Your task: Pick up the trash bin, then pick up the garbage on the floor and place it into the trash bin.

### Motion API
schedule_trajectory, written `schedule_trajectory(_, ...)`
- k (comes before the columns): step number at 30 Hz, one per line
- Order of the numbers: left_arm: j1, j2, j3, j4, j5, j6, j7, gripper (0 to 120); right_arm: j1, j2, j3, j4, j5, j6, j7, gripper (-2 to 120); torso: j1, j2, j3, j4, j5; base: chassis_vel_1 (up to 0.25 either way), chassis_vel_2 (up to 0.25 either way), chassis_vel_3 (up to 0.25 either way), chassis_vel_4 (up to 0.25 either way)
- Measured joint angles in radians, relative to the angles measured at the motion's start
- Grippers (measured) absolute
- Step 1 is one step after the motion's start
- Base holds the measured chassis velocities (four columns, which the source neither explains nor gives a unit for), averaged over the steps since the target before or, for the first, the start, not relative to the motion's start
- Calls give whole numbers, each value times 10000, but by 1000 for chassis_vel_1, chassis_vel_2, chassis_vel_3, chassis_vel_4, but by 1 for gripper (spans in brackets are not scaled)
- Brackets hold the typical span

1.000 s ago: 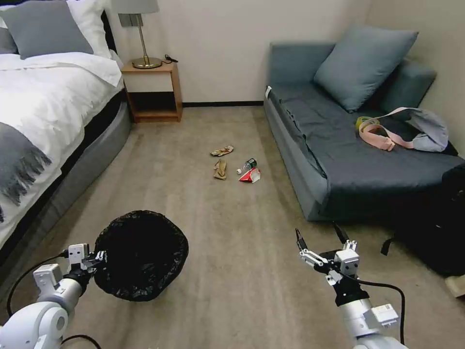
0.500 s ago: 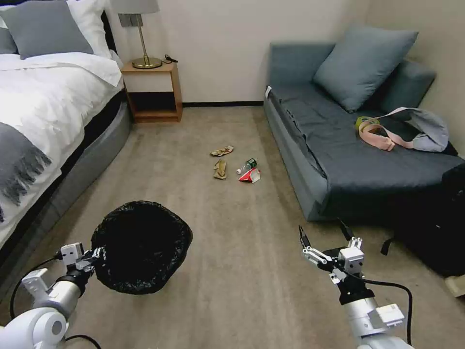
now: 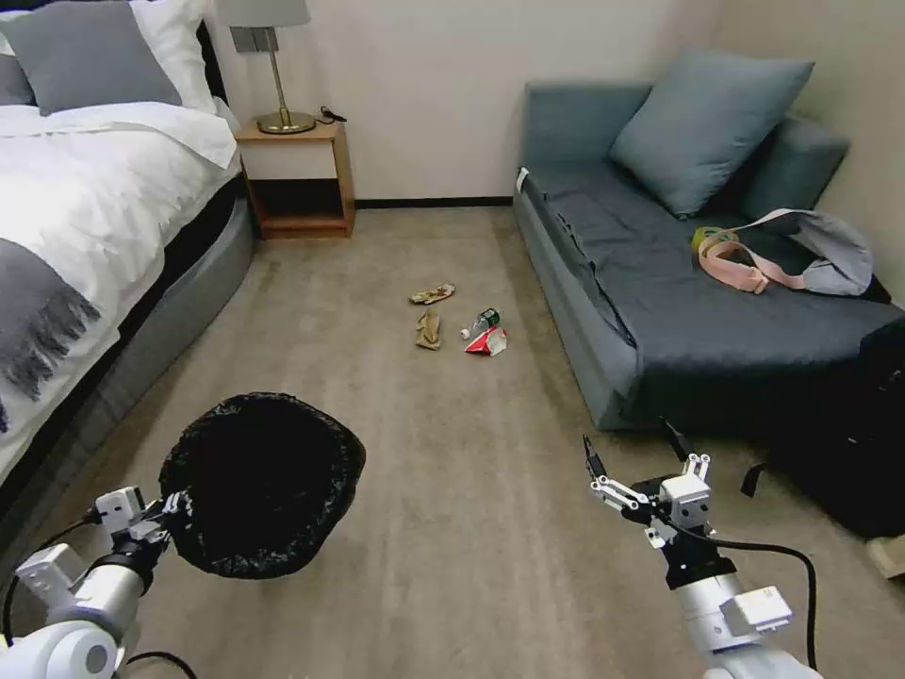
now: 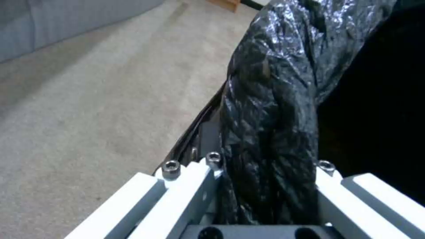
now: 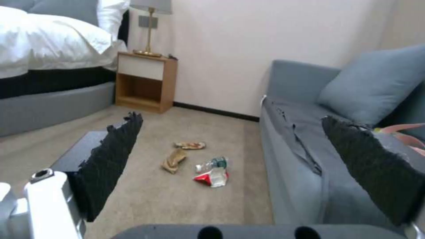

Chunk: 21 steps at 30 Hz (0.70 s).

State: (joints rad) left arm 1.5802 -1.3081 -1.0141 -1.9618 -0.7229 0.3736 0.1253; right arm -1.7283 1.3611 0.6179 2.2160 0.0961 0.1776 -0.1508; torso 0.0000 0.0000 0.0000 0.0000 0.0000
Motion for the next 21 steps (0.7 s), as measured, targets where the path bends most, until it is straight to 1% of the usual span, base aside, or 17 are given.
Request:
schedule_trajectory(4, -17, 21, -231, 33, -174, 44, -46, 3, -32, -18, 4, 46, 187, -106, -155, 100, 0, 0, 0, 0, -2, 0, 0, 0, 0)
schedule_trajectory(14, 7, 44, -530, 67, -397, 58, -54, 3, -61, -30, 6, 121, 248, -217, -234, 100, 0, 0, 0, 0, -2, 0, 0, 0, 0)
schedule_trajectory(21, 8, 177, -836, 161, -575, 52, -34, 3, -141, -10, 10, 152, 279, -175, -266, 100, 0, 0, 0, 0, -2, 0, 0, 0, 0)
